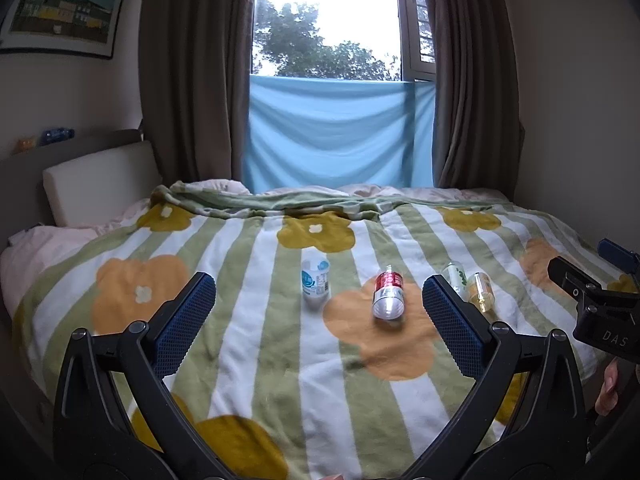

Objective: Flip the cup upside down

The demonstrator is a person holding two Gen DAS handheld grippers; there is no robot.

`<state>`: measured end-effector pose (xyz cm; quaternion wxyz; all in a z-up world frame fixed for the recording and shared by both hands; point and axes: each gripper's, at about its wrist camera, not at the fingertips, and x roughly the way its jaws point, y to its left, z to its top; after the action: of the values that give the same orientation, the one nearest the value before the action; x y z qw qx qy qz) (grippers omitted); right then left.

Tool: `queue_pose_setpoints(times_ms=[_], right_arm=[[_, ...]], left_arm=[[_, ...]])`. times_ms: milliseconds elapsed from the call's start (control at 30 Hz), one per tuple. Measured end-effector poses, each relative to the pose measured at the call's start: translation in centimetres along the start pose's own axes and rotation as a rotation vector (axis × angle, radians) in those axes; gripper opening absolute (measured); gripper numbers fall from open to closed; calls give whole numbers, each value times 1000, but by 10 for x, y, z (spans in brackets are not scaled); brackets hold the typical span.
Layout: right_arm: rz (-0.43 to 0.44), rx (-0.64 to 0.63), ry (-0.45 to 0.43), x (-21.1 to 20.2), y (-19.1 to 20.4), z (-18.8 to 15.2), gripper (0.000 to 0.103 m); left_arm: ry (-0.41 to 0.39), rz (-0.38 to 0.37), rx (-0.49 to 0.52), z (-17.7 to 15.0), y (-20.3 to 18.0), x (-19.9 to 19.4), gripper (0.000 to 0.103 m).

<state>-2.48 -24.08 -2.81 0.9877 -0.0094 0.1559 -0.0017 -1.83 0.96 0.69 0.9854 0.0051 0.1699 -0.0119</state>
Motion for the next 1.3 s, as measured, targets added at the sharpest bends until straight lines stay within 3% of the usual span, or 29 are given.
queue_pose_setpoints(times_ms=[500, 1300], right_arm=[[13, -10, 2, -10, 7, 1, 103], [19, -13, 5, -10, 22, -5, 103]], left_arm=[[-10, 9, 13, 4, -9, -12, 103], [-10, 13, 5, 3, 10, -13, 103]])
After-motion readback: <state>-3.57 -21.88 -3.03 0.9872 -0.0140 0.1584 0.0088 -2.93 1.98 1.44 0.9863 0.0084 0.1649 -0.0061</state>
